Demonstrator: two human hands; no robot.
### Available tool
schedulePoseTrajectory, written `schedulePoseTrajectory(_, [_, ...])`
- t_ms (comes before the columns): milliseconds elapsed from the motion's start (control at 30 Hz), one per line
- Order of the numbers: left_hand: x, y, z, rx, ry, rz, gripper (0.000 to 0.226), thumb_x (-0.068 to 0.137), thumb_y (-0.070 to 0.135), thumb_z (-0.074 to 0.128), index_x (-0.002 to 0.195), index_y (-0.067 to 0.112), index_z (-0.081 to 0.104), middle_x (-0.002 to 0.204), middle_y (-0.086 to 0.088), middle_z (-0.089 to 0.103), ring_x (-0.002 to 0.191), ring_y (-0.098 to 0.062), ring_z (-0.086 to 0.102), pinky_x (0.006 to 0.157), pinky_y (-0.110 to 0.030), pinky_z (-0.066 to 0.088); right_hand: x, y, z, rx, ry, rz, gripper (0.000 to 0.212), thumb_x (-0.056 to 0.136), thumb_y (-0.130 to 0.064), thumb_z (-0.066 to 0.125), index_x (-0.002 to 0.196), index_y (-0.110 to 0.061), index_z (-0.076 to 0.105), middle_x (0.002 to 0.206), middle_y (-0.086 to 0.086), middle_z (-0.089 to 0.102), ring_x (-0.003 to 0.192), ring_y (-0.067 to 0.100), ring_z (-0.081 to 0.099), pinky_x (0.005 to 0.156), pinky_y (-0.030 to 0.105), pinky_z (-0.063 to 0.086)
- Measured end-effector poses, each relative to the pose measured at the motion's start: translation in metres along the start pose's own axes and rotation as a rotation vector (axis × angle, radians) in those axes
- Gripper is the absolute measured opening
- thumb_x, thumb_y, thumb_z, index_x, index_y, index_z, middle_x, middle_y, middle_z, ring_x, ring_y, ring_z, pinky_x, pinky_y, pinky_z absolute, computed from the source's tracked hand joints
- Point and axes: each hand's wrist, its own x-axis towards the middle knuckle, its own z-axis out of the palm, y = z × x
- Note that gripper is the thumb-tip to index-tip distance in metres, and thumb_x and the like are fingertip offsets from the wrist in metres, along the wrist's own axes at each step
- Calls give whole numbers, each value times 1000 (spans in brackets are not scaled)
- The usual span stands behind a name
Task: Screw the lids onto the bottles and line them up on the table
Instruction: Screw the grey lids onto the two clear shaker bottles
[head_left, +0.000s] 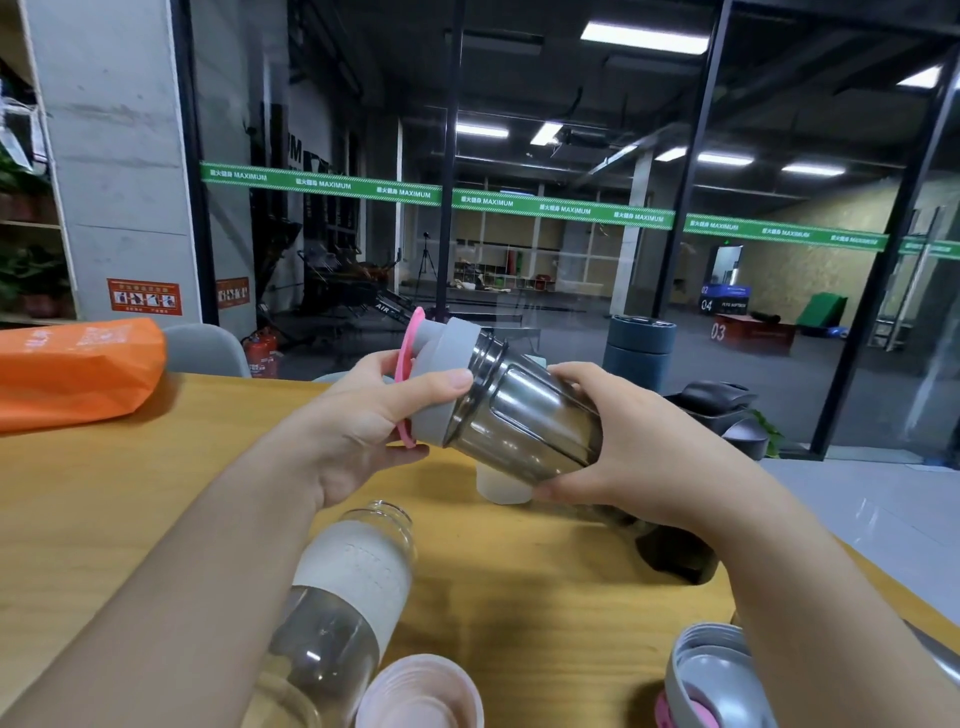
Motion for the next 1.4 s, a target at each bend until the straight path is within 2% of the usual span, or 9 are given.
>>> schedulePoseTrajectory(300, [-5,3,4,16,-19,63,97,43,49,84,131,46,43,119,5,63,99,-20,66,69,-32,55,5,5,4,-27,48,-45,96,60,-43,82,139,-45,28,124,-18,47,113,9,46,95,30,43])
schedulePoseTrajectory(467, [-5,3,4,55,30,70,85,46,53,83,122,38,48,112,3,65,85,-16,66,61,-28,53,6,5,6,-89,103,-81,96,65,-36,80,142,-45,24,130,-17,44,116,13,41,99,37,40])
schedulePoseTrajectory(567, [-4,4,5,58,62,45,78,53,54,76,122,34,47,107,1,65,77,-15,64,59,-29,52,6,4,6,-158,132,-106,97,68,-38,80,144,-45,21,135,-17,40,117,13,38,100,33,36])
schedulePoseTrajectory(733, [-1,2,7,95,96,-39,86,51,70,74,121,26,51,100,-8,69,71,-24,68,56,-30,52,7,1,10,-294,214,-153,95,71,-39,77,146,-43,18,138,-17,37,120,13,35,101,30,30])
schedulePoseTrajectory(900, [-4,0,10,139,85,-130,70,65,74,58,103,16,65,79,-9,71,69,-26,66,71,-34,55,8,0,15,-404,237,-178,93,73,-39,75,147,-40,17,140,-14,37,123,16,35,103,31,26])
schedulePoseTrajectory(1067, [-6,2,8,145,96,-140,66,67,71,59,102,15,65,84,-12,71,75,-29,68,75,-38,57,8,-1,16,-416,243,-197,94,74,-38,75,148,-38,18,142,-12,37,126,17,34,105,32,26])
schedulePoseTrajectory(1167, [-9,5,11,59,94,-78,60,59,61,76,103,23,63,92,-8,70,80,-29,67,70,-40,58,5,-2,14,-388,270,-194,94,72,-36,76,147,-36,21,141,-10,40,125,19,36,104,34,28])
schedulePoseTrajectory(1300, [-17,-2,11,-11,91,-25,88,42,58,79,119,25,55,110,-4,67,89,-23,66,70,-44,59,-1,-4,18,-337,304,-186,92,69,-35,80,144,-30,28,139,-9,46,126,18,39,105,33,27])
schedulePoseTrajectory(1400, [-27,-14,10,-95,85,18,91,40,50,82,122,25,52,117,-5,65,95,-21,66,71,-43,58,-11,-1,28,-343,400,-209,87,59,-33,85,135,-22,44,127,-4,57,119,23,48,106,41,31])
